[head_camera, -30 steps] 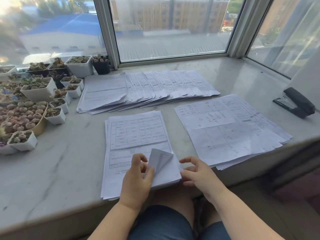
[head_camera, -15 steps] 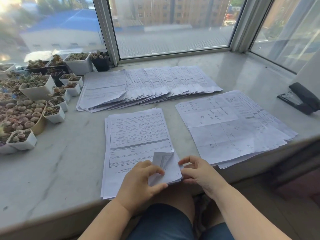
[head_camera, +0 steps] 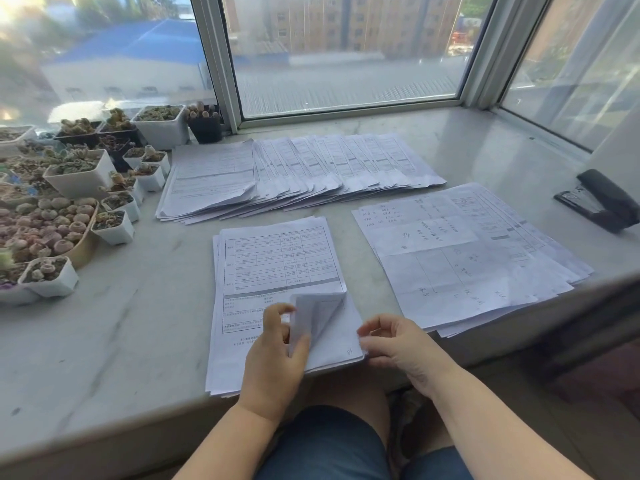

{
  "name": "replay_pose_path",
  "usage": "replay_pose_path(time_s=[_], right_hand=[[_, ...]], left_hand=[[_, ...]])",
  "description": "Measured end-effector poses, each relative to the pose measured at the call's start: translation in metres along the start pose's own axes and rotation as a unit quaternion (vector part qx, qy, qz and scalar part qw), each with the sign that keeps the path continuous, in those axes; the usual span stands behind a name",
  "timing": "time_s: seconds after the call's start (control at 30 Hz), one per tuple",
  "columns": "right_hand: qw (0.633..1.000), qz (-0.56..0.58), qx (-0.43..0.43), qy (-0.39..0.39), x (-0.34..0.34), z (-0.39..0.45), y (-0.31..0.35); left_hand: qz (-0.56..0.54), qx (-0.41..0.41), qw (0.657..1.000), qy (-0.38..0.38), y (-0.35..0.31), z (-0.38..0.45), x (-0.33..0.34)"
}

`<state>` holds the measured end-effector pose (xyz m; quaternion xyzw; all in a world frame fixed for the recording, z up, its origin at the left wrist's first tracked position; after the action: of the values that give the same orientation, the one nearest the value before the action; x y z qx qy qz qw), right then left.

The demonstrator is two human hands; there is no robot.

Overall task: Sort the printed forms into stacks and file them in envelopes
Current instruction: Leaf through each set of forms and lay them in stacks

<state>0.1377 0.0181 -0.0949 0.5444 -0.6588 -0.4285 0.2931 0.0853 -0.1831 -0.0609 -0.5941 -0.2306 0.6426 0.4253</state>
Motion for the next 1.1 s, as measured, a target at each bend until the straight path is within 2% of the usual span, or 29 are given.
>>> replay_pose_path(time_s=[0.1, 0.2, 0.27, 0.33, 0.53, 0.63, 0.8, 0.93, 1.0, 1.1], right_hand=[[1.000, -0.011, -0.003, 0.004, 0.002, 0.000, 0.001], [1.000, -0.021, -0.001, 0.010, 0.007, 0.000, 0.004], [1.000, -0.019, -0.004, 0.019, 0.013, 0.000, 0.007], [0.999, -0.028, -0.011, 0.015, 0.016, 0.000, 0.010], [0.998, -0.058, -0.014, -0.025, 0.016, 0.001, 0.015], [0.998, -0.057, 0.015, -0.022, 0.016, 0.000, 0.016], [0.995, -0.067, 0.074, 0.001, 0.018, -0.005, 0.024], [0.993, -0.056, 0.101, 0.027, 0.024, -0.009, 0.033], [0.993, -0.069, 0.095, 0.031, 0.024, -0.010, 0.039], [0.987, -0.155, 0.048, -0.013, 0.016, -0.005, 0.047]], left_hand=[[-0.007, 0.069, 0.998, 0.011, -0.008, -0.002, -0.004], [0.043, 0.102, 0.991, 0.078, -0.012, -0.004, 0.003], [0.106, 0.110, 0.979, 0.134, -0.011, -0.004, 0.009], [0.116, 0.097, 0.975, 0.162, -0.007, -0.004, 0.012], [0.057, 0.051, 0.985, 0.155, -0.002, 0.001, 0.005], [0.013, 0.029, 0.992, 0.122, -0.001, 0.002, 0.002], [0.047, 0.063, 0.992, 0.099, -0.008, -0.002, 0.003], [0.036, 0.073, 0.994, 0.079, -0.011, -0.002, 0.001], [0.030, 0.060, 0.995, 0.080, -0.007, -0.001, 0.000], [0.029, 0.035, 0.996, 0.076, -0.002, 0.001, -0.001]])
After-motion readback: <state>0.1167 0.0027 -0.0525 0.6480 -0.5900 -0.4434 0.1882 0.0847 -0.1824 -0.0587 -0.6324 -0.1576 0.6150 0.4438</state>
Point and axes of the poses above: each hand's wrist, its own z-axis towards the middle knuckle, its own x-axis out of the palm, y = z × x, the point moved 7 cm from there along z, towards the middle knuckle, and after that the axes turned 3 degrees about -y, right-handed, at the moved point
